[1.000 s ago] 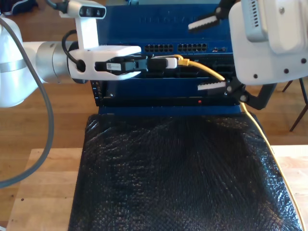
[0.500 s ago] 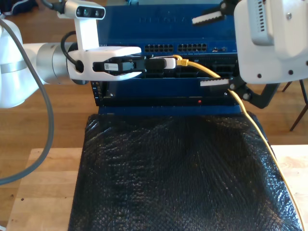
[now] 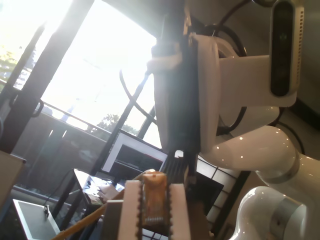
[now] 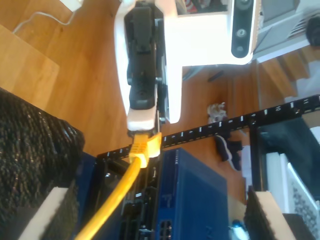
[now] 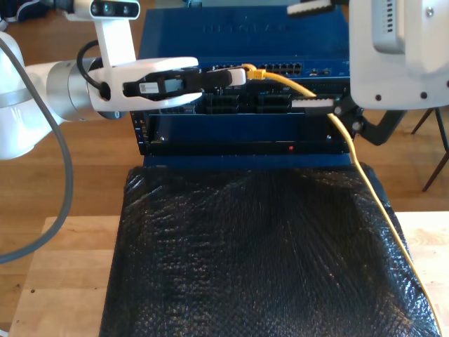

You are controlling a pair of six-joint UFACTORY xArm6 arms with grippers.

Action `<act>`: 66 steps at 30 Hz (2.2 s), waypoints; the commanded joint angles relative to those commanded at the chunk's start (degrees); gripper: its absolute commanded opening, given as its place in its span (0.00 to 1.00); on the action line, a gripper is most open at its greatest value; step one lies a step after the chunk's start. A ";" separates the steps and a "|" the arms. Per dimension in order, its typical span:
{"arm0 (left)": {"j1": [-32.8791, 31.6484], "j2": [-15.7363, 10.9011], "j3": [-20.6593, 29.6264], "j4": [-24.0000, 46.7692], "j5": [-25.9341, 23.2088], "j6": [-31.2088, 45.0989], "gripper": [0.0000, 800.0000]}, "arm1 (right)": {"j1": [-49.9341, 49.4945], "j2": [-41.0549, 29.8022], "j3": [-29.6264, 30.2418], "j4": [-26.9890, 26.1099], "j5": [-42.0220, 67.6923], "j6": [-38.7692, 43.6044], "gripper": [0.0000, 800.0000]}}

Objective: Grab the cable and plug it in

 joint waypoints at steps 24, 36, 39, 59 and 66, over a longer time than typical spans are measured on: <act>0.00 0.53 0.09 -0.09 1.67 -6.95 0.00 | 2.81 0.00 1.76 1.49 -3.08 -0.88 0.88; 0.00 0.70 0.00 -0.09 2.11 -7.38 0.00 | 5.71 0.00 3.34 2.90 -5.71 -0.88 0.63; 0.00 0.70 0.00 -0.09 2.11 -7.56 0.00 | 5.80 0.09 3.43 2.90 -6.24 -0.88 0.59; 0.00 0.70 0.00 -0.18 2.90 -8.00 0.00 | 6.15 0.00 3.87 2.99 -6.42 -0.88 0.44; 0.00 0.70 -0.09 -0.18 2.90 -8.09 0.00 | 6.15 0.00 3.87 2.90 -6.42 -0.70 0.43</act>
